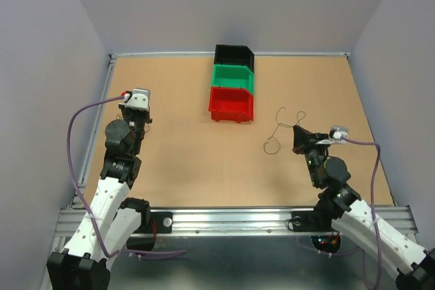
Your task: Untangle the cables
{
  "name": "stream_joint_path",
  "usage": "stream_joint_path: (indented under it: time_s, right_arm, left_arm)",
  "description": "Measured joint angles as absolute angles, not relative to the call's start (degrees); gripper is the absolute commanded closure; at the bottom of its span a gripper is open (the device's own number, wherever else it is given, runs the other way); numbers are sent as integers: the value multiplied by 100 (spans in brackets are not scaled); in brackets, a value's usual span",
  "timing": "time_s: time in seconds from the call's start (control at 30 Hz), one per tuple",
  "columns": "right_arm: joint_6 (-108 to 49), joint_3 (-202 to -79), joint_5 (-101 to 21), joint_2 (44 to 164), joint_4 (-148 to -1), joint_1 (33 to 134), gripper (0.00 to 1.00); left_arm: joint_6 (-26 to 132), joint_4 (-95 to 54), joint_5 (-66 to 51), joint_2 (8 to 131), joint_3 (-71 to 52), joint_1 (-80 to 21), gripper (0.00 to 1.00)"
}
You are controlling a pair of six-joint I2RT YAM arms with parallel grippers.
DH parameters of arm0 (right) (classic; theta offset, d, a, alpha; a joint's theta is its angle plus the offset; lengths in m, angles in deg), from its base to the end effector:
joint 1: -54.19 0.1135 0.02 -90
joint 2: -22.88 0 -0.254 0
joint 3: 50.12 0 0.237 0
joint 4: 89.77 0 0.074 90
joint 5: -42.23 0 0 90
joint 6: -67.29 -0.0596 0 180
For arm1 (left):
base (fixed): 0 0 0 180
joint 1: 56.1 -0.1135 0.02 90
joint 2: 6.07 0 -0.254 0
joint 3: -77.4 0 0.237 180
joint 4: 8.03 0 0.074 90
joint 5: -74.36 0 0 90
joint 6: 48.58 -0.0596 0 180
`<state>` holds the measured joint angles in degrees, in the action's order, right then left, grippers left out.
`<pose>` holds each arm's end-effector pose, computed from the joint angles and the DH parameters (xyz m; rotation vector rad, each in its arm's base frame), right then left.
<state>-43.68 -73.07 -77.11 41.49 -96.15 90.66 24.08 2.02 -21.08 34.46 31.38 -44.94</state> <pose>0.1294 0.0594 0.2359 0.2422 1.4040 0.4761 0.1888 -0.0315 0.3370 0.2412 1.2798 0.1539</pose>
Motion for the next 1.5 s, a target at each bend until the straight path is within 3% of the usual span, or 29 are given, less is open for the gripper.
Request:
stream_joint_path:
  time_s: [0.1, 0.37, 0.43, 0.53, 0.8, 1.27, 1.33, 1.37, 1.4, 1.5]
  right_arm:
    - [-4167, -7659, -7486, 4899, -9665, 9066, 99]
    - [-3675, -9548, -6730, 7052, -10198, 9066, 99]
    - [-3614, -10015, -6509, 7618, -10321, 9066, 99]
    - [-3559, -10505, -6148, 8260, -10375, 9066, 99]
    - [-3538, -11760, -5477, 9740, -10384, 9066, 99]
    - [-3623, -12057, -5587, 11537, -10386, 9066, 98]
    - [-3618, -12135, -5775, 11753, -10386, 9066, 93]
    - [-3616, -12168, -5871, 11836, -10386, 9066, 84]
    - [-3601, -12221, -6008, 11963, -10386, 9066, 61]
    - [-3575, -12275, -6107, 12136, -10366, 9064, 28]
  left_arm:
    - [2362, 132, -1889, 3453, 3138, -4494, 72]
    - [2250, 103, -1745, 3567, 3142, -4494, 41]
    - [2255, 108, -1813, 3687, 3140, -4494, 27]
    - [2266, 93, -1970, 3930, 3140, -4494, 19]
    - [2281, 36, -2401, 4295, 3140, -4496, 13]
    - [2285, 44, -2564, 4301, 3120, -4496, 12]
    - [2279, 44, -2569, 4301, 3120, -4496, 12]
    - [2270, 44, -2582, 4301, 3120, -4496, 12]
    - [2264, 44, -2604, 4301, 3120, -4496, 7]
    - [2242, 44, -2643, 4301, 3120, -4496, 5]
